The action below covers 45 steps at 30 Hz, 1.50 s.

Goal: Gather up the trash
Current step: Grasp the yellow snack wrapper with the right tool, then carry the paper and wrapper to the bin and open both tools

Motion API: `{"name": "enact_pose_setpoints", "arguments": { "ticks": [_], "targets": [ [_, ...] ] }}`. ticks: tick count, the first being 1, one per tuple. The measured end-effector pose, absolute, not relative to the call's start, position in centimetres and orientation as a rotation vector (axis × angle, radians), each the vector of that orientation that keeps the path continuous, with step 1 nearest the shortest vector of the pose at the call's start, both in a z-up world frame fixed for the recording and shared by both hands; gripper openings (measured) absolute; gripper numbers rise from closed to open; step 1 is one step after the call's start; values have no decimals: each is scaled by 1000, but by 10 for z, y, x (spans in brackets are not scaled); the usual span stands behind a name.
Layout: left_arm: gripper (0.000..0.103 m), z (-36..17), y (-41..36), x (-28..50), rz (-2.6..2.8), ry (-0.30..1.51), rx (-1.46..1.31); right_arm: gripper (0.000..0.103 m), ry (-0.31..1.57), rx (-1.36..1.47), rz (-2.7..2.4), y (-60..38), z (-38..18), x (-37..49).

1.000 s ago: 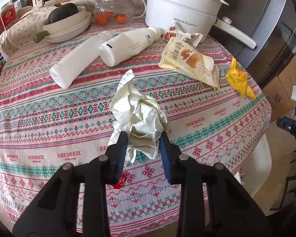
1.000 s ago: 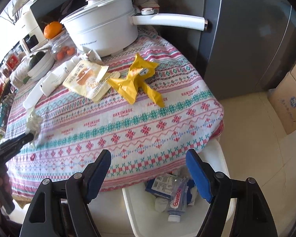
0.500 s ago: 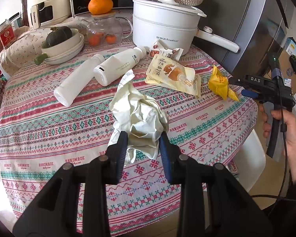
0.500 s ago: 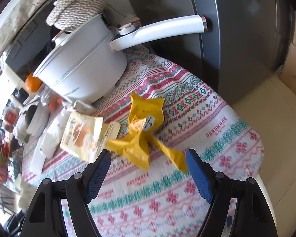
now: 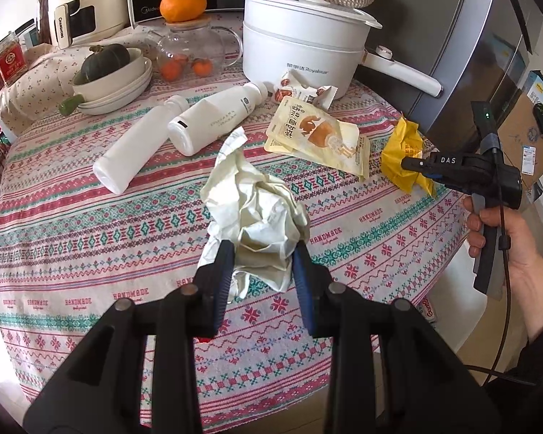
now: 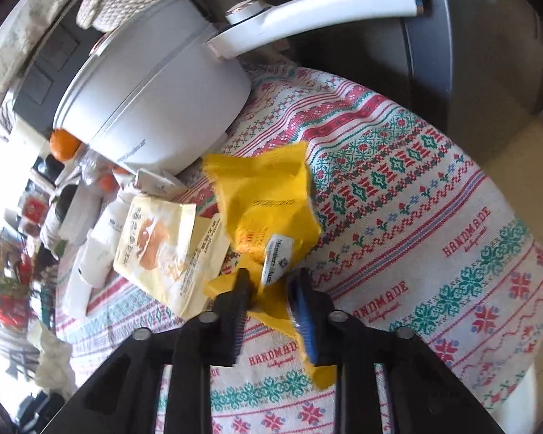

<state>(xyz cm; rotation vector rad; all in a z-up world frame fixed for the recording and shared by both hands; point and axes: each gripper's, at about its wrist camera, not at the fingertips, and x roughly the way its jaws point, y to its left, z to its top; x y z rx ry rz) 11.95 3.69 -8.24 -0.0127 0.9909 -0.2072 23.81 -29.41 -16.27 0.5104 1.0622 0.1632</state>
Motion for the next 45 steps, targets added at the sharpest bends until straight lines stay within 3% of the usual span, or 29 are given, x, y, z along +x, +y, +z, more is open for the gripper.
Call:
{"name": "enact_pose_setpoints", "arguments": {
  "ticks": [2, 23, 32, 45],
  "targets": [
    [35, -81, 35, 117, -212, 986, -9, 9, 1057, 483, 186, -293, -158, 233],
    [35, -51, 1, 77, -336, 906, -1, 8, 1019, 404, 264, -315, -68, 118],
    [35, -50, -47, 58, -490, 914, 23, 8, 1027, 362, 241, -337, -59, 69],
    [36, -88, -150, 39, -708, 1001, 112, 8, 1102, 347, 137, -382, -86, 43]
  ]
}}
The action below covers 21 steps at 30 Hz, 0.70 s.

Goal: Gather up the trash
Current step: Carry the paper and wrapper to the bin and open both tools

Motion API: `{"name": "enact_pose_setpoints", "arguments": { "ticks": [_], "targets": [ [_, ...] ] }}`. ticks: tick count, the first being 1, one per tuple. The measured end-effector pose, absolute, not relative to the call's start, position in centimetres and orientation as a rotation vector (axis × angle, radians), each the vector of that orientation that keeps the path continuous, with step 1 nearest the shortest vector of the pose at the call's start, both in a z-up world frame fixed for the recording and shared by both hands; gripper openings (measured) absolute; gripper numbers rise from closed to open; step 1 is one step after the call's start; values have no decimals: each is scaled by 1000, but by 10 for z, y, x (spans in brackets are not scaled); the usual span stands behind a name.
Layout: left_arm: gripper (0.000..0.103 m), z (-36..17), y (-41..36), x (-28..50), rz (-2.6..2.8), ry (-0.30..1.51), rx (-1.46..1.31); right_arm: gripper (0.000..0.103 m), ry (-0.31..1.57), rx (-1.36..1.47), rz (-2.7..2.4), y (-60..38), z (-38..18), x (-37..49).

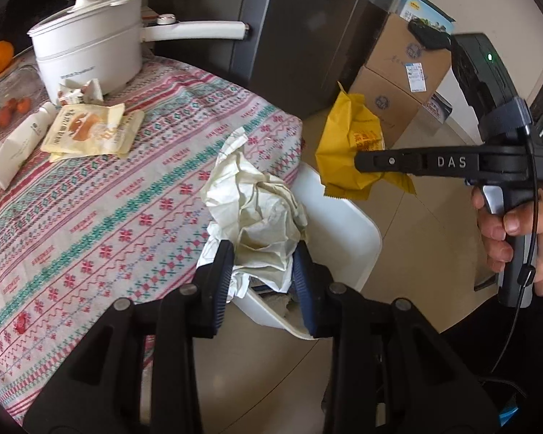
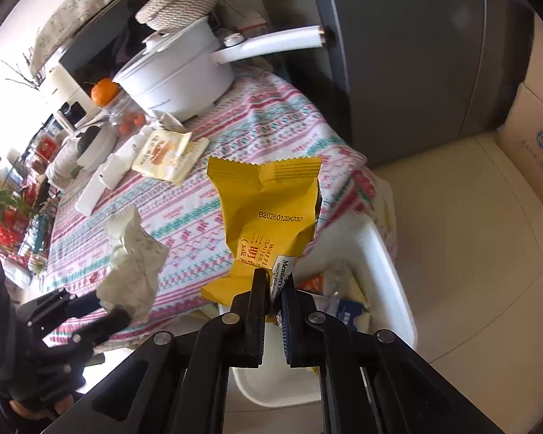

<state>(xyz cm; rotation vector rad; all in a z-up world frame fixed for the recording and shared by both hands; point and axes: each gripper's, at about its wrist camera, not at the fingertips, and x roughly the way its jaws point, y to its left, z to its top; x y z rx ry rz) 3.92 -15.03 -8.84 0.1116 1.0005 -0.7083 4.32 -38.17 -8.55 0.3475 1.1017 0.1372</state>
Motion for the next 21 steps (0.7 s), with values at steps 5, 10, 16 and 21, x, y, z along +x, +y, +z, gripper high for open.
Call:
{"name": "enact_pose_setpoints", "arguments": {
  "ticks": [5, 10, 16, 21],
  "targets": [
    [36, -112, -180, 32, -743, 1035, 160, 8, 1109, 357, 105, -400, -90, 35],
    [41, -123, -196, 29, -758, 1032, 198, 9, 1117, 373, 79, -414, -93, 28],
    [62, -123, -202, 29, -760, 1021, 222, 9, 1134, 383, 58, -429, -100, 22],
    [64, -119, -196, 34, -743, 1021, 236, 9, 1146, 372, 53, -433, -103, 18]
  ]
}}
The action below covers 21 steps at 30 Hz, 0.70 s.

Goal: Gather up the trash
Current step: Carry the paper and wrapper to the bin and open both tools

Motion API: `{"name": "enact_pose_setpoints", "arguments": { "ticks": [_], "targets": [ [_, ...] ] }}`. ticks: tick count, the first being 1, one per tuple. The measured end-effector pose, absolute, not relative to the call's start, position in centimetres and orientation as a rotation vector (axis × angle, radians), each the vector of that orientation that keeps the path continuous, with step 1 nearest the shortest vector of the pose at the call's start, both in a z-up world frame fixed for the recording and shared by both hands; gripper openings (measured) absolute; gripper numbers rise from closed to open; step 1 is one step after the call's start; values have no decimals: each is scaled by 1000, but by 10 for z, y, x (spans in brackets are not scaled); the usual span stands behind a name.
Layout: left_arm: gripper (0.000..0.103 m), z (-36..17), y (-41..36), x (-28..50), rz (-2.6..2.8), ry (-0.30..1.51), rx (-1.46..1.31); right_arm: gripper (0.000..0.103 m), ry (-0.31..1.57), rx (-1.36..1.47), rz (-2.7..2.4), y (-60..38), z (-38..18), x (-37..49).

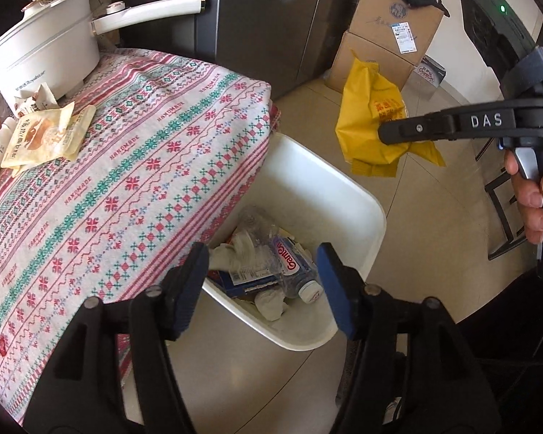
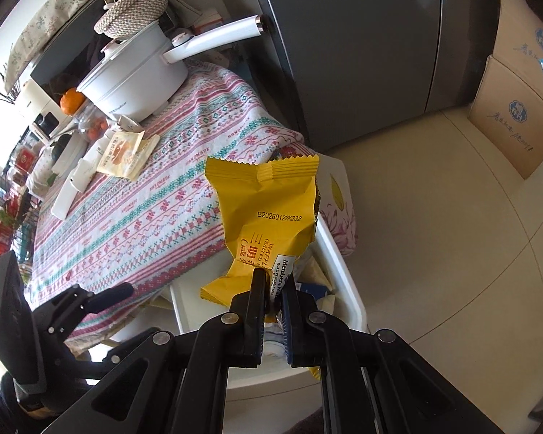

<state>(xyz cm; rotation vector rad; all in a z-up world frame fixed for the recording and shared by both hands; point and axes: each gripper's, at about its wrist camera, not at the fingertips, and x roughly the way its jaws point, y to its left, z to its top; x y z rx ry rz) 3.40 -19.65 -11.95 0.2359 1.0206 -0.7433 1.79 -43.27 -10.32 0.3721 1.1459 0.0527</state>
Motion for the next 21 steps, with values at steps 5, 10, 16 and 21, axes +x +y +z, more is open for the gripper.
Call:
{"name": "enact_pose_setpoints", "arguments": {
  "ticks": [5, 10, 16, 21],
  "targets": [
    [70, -113, -181, 45, -699, 1011, 210, 9, 1176, 356, 56, -430, -110, 17],
    [72, -107, -163, 54, -651, 1001, 184, 13, 1241, 332, 60, -422, -122, 20],
    [74, -102, -149, 58, -618, 986, 168, 59, 1304, 361, 47, -417, -134, 22],
    [74, -100, -143, 59, -612, 982, 165, 67, 1300, 360, 33, -415, -132, 22]
  ]
}}
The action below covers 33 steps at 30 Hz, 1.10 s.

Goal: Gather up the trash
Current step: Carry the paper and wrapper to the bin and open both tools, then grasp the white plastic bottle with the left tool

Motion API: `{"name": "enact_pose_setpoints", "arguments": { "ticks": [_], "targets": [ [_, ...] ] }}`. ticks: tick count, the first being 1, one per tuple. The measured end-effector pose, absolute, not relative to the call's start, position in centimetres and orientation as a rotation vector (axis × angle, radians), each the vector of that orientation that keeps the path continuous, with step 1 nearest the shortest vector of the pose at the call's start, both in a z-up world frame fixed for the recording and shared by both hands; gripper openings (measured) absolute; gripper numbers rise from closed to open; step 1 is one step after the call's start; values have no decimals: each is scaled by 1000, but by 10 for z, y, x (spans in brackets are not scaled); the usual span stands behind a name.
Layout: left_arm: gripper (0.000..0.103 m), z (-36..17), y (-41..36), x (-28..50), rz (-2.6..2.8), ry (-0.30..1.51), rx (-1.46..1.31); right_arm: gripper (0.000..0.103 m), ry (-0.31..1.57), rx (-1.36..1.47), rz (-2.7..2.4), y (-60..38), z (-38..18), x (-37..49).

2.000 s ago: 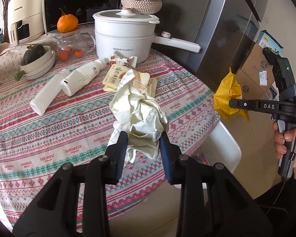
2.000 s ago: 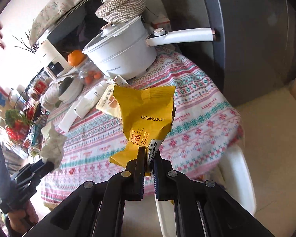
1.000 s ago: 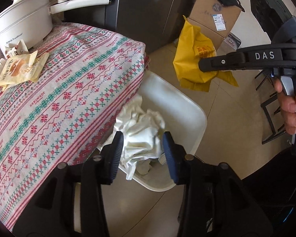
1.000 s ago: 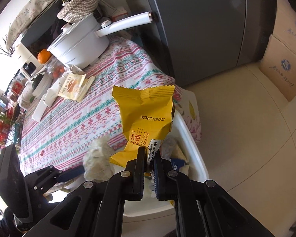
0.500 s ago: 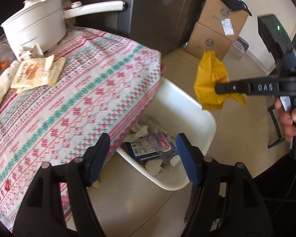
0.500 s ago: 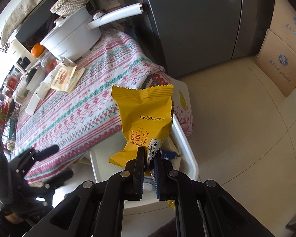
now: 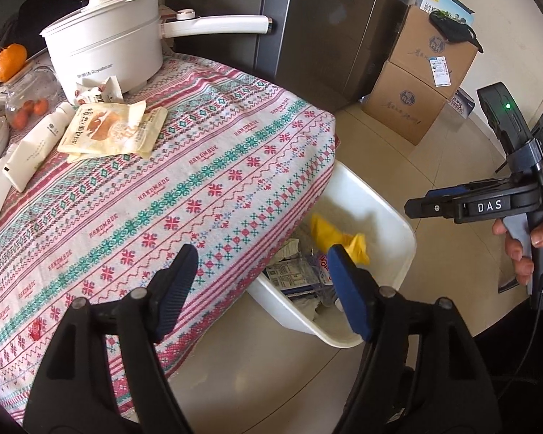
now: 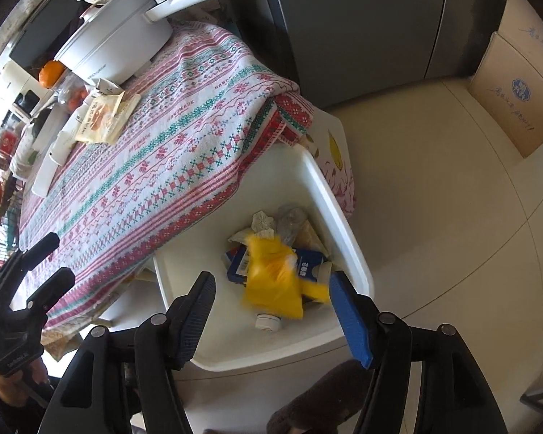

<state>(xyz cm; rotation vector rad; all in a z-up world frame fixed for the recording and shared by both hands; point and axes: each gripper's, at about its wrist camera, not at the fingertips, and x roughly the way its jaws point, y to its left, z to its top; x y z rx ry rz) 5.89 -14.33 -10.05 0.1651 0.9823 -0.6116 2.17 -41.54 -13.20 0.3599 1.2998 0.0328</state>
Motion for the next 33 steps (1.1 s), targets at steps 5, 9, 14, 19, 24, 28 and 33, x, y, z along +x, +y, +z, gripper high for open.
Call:
{"name": "enact_pose_setpoints", "arguments": {
  "ticks": [5, 9, 14, 19, 24, 28, 33],
  "targets": [
    [75, -99, -139, 60, -602, 982, 166, 67, 1309, 361, 26, -413, -133, 25],
    [78, -96, -133, 64, -582, 977, 174, 67, 1301, 356, 20, -408, -128, 30],
    [81, -88, -115, 73, -549, 965, 207, 69, 1270, 335, 25, -397, -117, 42],
    [81, -77, -78, 100, -447, 933, 276, 69, 1243, 312, 45, -380, -106, 62],
    [82, -77, -22, 143, -335, 937, 278, 70, 1200, 271, 70, -358, -94, 85],
    [82, -87, 23, 186, -242, 970, 298, 71, 1170, 223, 82, -336, -89, 109],
    [82, -103, 74, 240, -161, 1020, 301, 73, 1193, 175, 133, -304, -95, 141]
  ]
}}
